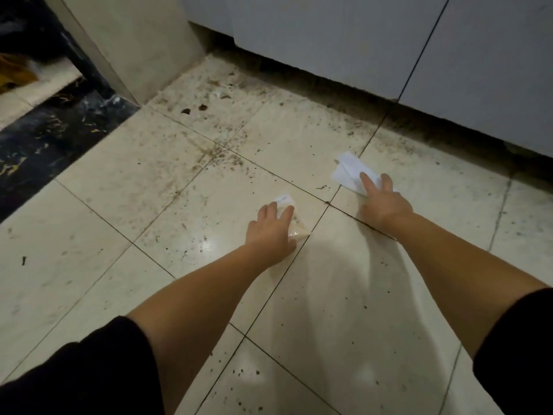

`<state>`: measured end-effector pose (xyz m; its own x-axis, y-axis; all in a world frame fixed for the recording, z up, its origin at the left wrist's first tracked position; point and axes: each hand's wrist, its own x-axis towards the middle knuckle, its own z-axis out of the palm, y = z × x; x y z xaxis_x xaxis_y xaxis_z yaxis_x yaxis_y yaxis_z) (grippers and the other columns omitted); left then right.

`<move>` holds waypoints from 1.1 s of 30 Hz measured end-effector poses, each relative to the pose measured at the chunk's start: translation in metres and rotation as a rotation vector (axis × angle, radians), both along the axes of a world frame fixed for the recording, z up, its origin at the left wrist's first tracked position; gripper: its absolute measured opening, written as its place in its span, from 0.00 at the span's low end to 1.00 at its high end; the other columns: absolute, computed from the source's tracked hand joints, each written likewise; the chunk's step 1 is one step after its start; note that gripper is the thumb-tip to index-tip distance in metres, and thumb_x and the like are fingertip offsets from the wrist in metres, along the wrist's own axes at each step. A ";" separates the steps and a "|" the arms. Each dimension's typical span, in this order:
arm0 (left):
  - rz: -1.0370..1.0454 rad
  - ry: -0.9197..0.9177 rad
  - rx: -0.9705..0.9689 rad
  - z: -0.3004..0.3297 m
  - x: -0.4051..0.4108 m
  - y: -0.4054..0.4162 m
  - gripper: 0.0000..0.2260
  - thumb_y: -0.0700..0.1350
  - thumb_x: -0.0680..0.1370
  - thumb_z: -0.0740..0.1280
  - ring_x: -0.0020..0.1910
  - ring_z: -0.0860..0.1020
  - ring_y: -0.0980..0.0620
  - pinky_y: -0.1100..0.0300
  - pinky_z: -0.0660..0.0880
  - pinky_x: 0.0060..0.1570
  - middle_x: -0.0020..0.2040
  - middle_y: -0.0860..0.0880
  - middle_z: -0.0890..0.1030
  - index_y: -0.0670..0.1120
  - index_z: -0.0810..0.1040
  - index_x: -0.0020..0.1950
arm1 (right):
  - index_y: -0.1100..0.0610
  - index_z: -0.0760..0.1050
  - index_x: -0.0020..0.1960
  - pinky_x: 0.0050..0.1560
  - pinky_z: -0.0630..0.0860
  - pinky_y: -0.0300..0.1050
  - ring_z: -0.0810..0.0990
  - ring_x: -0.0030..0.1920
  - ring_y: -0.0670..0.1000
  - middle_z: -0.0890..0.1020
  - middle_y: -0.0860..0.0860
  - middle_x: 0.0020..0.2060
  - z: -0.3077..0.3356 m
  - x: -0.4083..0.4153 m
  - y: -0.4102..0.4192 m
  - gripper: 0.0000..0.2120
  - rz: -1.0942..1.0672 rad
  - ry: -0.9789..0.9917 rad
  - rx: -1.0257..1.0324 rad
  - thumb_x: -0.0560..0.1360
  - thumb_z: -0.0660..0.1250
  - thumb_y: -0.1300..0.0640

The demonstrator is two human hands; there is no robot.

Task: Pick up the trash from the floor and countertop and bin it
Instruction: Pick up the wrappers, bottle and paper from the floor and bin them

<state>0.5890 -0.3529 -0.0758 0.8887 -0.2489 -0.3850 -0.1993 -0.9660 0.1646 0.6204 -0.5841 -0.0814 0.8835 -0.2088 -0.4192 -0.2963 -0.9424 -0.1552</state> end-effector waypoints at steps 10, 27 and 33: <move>-0.085 -0.002 0.067 -0.001 -0.003 0.007 0.16 0.35 0.79 0.56 0.61 0.71 0.42 0.50 0.74 0.52 0.61 0.41 0.73 0.42 0.70 0.66 | 0.63 0.73 0.60 0.56 0.72 0.50 0.75 0.57 0.63 0.73 0.64 0.58 -0.007 0.002 0.000 0.13 0.076 -0.076 0.011 0.77 0.59 0.63; 0.049 -0.368 -0.001 0.156 -0.070 0.219 0.08 0.38 0.79 0.58 0.52 0.75 0.42 0.53 0.69 0.40 0.54 0.42 0.76 0.42 0.72 0.57 | 0.60 0.75 0.51 0.49 0.76 0.53 0.76 0.47 0.60 0.76 0.60 0.51 0.136 -0.040 0.211 0.08 0.213 -0.368 0.125 0.77 0.58 0.64; 0.153 -0.494 0.080 0.206 -0.131 0.366 0.09 0.40 0.80 0.57 0.55 0.75 0.43 0.50 0.74 0.48 0.56 0.44 0.75 0.44 0.72 0.59 | 0.59 0.76 0.51 0.47 0.77 0.51 0.77 0.47 0.59 0.77 0.58 0.51 0.191 -0.074 0.362 0.09 0.401 -0.463 0.216 0.77 0.58 0.63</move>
